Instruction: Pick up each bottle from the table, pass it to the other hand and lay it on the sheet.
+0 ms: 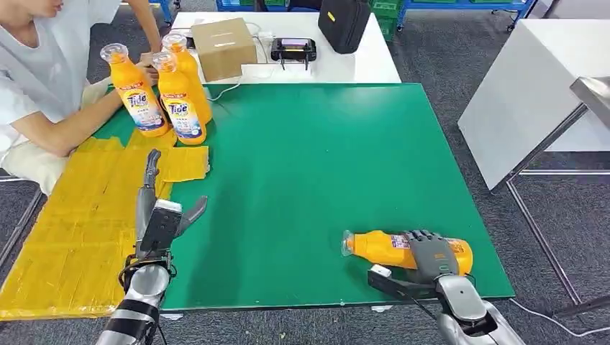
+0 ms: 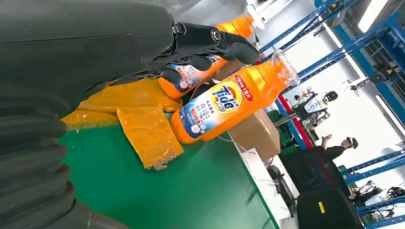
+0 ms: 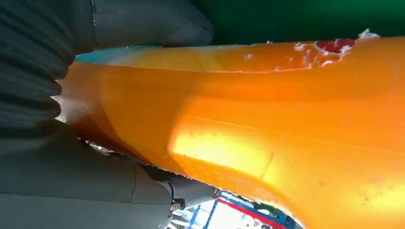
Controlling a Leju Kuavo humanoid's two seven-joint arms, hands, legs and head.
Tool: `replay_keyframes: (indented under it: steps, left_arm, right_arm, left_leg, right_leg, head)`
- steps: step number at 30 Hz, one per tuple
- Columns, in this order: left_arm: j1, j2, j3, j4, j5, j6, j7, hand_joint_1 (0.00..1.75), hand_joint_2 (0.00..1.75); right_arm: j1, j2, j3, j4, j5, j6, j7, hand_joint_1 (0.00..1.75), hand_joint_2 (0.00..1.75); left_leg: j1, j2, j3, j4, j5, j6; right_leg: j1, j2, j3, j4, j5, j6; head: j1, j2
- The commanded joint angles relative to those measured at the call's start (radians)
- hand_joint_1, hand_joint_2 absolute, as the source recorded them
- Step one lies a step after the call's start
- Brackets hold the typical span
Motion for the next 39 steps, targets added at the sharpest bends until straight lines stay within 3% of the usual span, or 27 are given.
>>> replay_keyframes:
  steps: [1,4,21,23,30,33,34,35,36,39]
  left_arm:
    - [0.059,0.005,-0.005,-0.095,-0.014,-0.063,0.045,0.00,1.75]
    - [0.058,0.005,-0.005,-0.094,-0.014,-0.064,0.046,0.00,1.75]
    - [0.053,0.005,-0.006,-0.085,-0.012,-0.079,0.047,0.00,1.75]
    - [0.073,0.008,-0.031,-0.118,0.012,-0.158,0.056,0.00,1.75]
    - [0.096,0.020,-0.172,-0.172,0.060,-0.344,0.110,0.00,1.75]
    - [0.083,0.039,-0.219,-0.187,0.151,-0.429,0.115,0.00,1.75]
    - [0.065,0.051,-0.245,-0.187,0.262,-0.528,0.098,0.00,1.75]
    - [0.055,0.051,-0.256,-0.188,0.289,-0.536,0.104,0.00,1.75]
    - [0.036,0.056,-0.278,-0.189,0.373,-0.585,0.096,0.00,1.75]
    - [0.010,0.070,-0.323,-0.198,0.432,-0.585,0.112,0.00,1.75]
  right_arm:
    - [-0.008,0.201,-0.083,-0.056,-0.009,-0.137,-0.047,1.75,1.75]
    - [-0.002,0.197,-0.088,-0.055,-0.010,-0.139,-0.047,1.75,1.75]
    - [0.007,0.202,-0.103,-0.056,-0.014,-0.171,-0.086,1.75,1.75]
    - [-0.006,0.275,-0.157,-0.117,-0.123,-0.303,-0.196,1.75,1.75]
    - [-0.028,0.373,-0.204,-0.247,-0.319,-0.407,-0.321,1.75,1.75]
    - [-0.046,0.393,-0.205,-0.219,-0.483,-0.352,-0.398,1.75,1.75]
    - [-0.072,0.409,-0.193,-0.173,-0.732,-0.143,-0.456,1.75,1.75]
    - [-0.096,0.425,-0.177,-0.121,-0.740,-0.151,-0.483,1.75,1.75]
    - [-0.123,0.462,-0.162,-0.074,-0.821,-0.144,-0.576,1.75,1.75]
    - [-0.148,0.500,-0.098,-0.073,-0.873,-0.219,-0.626,1.75,1.75]
  left_leg:
    - [0.002,0.003,0.000,0.000,-0.001,-0.003]
    - [0.001,0.004,-0.004,-0.001,-0.001,-0.003]
    - [0.002,0.003,-0.012,0.000,-0.001,-0.003]
    - [0.002,0.004,-0.013,0.000,0.000,-0.003]
    - [0.001,0.004,-0.015,0.000,0.000,-0.003]
    - [0.002,0.003,-0.014,0.001,-0.001,-0.003]
    - [0.002,0.004,-0.014,0.002,-0.002,-0.003]
    - [0.002,0.005,-0.016,0.001,0.000,-0.003]
    - [0.002,0.005,-0.014,0.001,-0.001,-0.003]
    - [0.003,0.007,-0.014,0.001,-0.001,-0.004]
  right_leg:
    - [0.002,0.008,-0.001,0.000,0.000,-0.003]
    - [0.001,0.008,0.005,0.001,0.003,-0.002]
    - [0.003,0.008,-0.003,0.003,0.009,-0.003]
    - [0.002,0.008,-0.005,0.003,0.010,-0.003]
    - [0.002,0.008,-0.008,0.004,0.010,-0.002]
    - [0.003,0.008,-0.006,0.004,0.009,-0.002]
    - [0.003,0.009,-0.006,0.005,0.008,-0.003]
    - [0.003,0.008,-0.008,0.004,0.010,-0.002]
    - [0.003,0.009,-0.006,0.004,0.009,-0.003]
    - [0.003,0.012,-0.007,0.004,0.010,-0.004]
  head:
    - [0.000,0.000]
    - [0.000,0.000]
    - [0.000,0.000]
    - [0.000,0.000]
    - [0.000,0.000]
    - [0.000,0.000]
    - [0.000,0.000]
    - [0.000,0.000]
    - [0.000,0.000]
    - [0.000,0.000]
